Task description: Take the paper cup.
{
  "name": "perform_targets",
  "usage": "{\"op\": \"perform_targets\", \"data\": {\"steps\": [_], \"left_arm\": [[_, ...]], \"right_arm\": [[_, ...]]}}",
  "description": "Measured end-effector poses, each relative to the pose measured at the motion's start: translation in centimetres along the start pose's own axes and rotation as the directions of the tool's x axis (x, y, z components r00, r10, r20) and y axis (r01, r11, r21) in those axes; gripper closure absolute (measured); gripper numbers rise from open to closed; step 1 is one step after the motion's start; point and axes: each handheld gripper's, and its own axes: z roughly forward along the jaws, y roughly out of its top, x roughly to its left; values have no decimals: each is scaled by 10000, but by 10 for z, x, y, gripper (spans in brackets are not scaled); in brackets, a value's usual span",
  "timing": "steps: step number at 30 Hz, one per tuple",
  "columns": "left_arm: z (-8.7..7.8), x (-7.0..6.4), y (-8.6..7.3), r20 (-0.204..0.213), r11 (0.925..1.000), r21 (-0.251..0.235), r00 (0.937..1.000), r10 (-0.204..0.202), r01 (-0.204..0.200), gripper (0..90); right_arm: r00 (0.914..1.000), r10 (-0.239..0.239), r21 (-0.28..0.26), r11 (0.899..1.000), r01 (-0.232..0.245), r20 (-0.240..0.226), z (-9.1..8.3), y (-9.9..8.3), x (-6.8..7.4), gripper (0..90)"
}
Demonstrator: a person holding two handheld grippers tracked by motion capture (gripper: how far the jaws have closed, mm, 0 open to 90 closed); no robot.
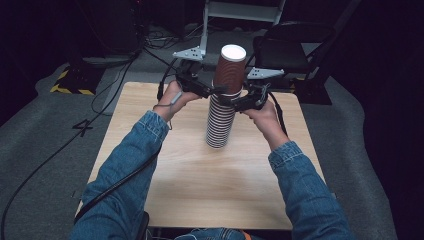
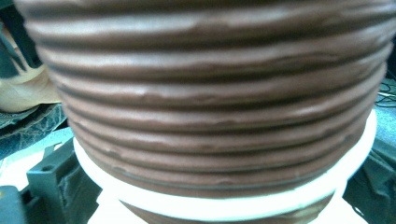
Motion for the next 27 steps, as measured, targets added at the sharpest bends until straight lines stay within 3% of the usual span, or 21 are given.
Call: {"op": "perform_targets", "data": {"steps": [5,11,13,27], "left_arm": [[11,-2,1,129,9996,113,9996,258,-260,0],[19,0,-1,107,9995,112,9995,285,-286,19],[19,0,-1,-6,9981,103,9982,607,-607,73],[18,2,2,103,9974,325,9979,633,-636,84]], "right_arm": [[10000,-3,5,10000,3,6,0,0,0,15],[10000,-11,23,10000,11,-3,0,0,0,16],[10000,-1,43,10000,1,-1,-1,0,0,16],[10000,-9,17,10000,9,23,0,0,0,16]]}}
